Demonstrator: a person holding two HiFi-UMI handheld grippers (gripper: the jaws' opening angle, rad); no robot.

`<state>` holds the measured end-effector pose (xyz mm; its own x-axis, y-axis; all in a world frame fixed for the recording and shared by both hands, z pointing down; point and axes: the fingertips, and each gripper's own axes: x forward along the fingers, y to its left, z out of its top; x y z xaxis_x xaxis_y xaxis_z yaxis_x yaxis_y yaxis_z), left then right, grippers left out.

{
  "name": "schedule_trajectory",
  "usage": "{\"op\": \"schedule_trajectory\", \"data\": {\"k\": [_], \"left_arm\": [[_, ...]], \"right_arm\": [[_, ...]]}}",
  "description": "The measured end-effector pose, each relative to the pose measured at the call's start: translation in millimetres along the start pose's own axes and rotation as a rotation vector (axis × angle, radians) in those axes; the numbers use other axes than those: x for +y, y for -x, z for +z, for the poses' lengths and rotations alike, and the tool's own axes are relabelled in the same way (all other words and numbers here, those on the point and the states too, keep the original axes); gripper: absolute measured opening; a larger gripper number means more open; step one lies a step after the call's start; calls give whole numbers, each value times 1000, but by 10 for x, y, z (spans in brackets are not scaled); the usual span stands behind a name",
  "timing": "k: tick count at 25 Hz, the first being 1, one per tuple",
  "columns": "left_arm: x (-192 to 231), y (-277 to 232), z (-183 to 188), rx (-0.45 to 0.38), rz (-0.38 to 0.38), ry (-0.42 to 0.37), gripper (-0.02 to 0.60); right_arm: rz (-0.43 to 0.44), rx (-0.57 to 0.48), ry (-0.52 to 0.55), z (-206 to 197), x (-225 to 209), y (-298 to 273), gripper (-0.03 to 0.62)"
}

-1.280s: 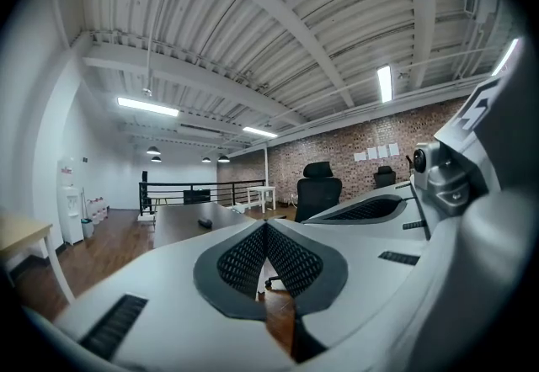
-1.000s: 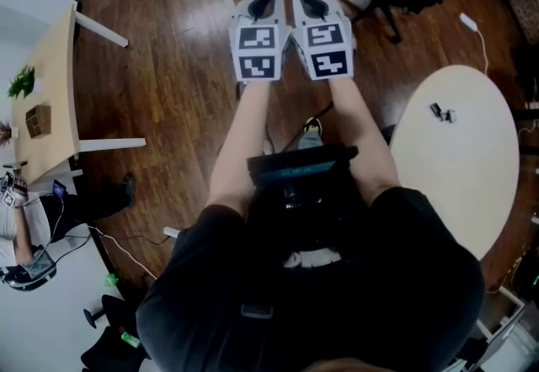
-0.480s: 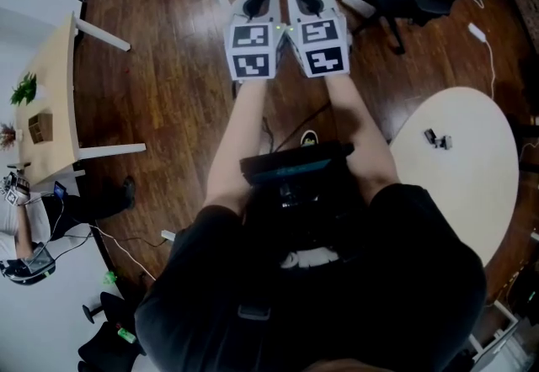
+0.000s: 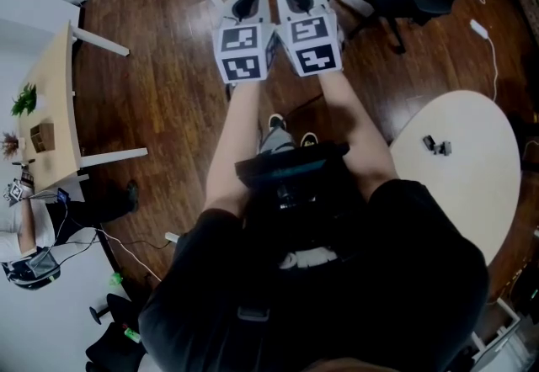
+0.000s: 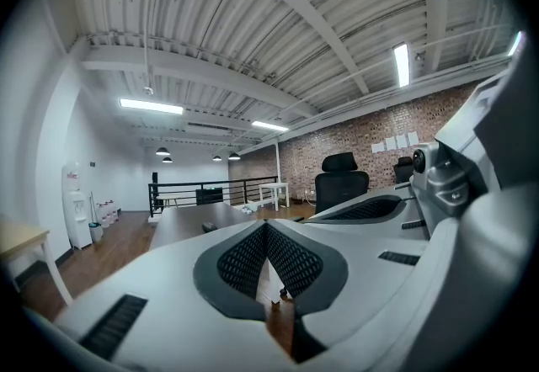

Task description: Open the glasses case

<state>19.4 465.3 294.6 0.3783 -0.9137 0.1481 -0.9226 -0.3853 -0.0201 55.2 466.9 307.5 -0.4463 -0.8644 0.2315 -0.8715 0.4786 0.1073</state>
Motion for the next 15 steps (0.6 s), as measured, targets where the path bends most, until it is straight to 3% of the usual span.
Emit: {"op": "schedule_trajectory", "data": {"k": [15], "left_arm": [[545,-845,-12,4,-23,45,-5]], "right_arm": [[5,38,2,72,-263,-974,5]]}}
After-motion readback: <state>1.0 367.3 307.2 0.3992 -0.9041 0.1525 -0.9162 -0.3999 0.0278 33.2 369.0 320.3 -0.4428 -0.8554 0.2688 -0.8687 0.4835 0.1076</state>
